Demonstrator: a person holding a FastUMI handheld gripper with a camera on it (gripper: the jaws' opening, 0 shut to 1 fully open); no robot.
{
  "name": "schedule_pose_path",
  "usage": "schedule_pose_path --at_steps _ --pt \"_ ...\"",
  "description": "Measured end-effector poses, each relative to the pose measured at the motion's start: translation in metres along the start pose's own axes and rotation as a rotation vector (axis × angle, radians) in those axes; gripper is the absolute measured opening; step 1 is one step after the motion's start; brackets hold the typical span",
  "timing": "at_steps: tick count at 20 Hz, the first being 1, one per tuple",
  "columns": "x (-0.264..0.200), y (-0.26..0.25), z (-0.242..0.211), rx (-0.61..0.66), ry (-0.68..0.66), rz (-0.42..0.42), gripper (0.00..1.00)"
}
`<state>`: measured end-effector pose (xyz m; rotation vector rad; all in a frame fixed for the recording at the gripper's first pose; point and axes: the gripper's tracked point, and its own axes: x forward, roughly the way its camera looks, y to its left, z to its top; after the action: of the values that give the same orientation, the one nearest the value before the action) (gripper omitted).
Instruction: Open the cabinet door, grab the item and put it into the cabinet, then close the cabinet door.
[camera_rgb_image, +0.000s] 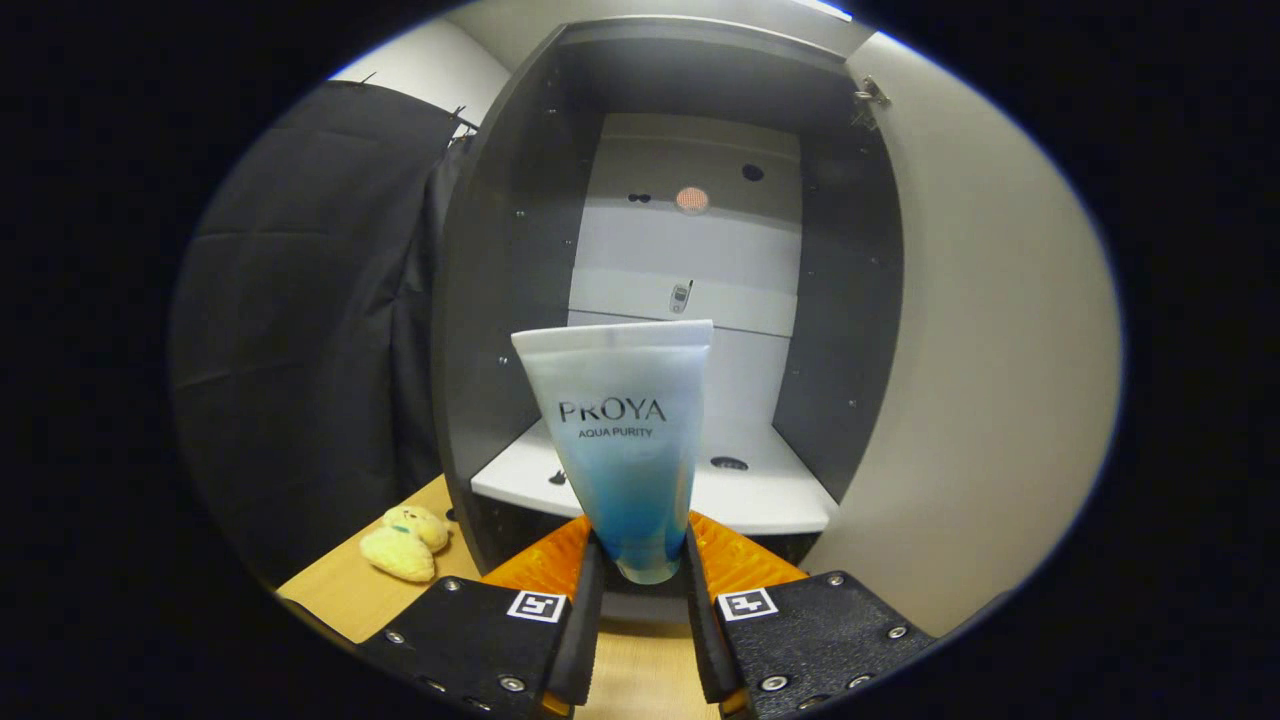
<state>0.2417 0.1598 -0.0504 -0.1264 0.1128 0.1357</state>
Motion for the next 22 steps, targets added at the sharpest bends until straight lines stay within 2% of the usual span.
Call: schedule_pose_path --at_steps 5,10,17,22 --pt "0.064 -0.004 0.008 0.006 -0.017 0.003 0.41" --pt "0.111 -0.011 -0.012 0.031 0.018 -0.004 0.41" --pt "0.128 -0.010 -0.035 0.123 0.069 0.014 0.41" --pt "0.132 -0.006 -0.034 0.142 0.062 0.031 0.47"
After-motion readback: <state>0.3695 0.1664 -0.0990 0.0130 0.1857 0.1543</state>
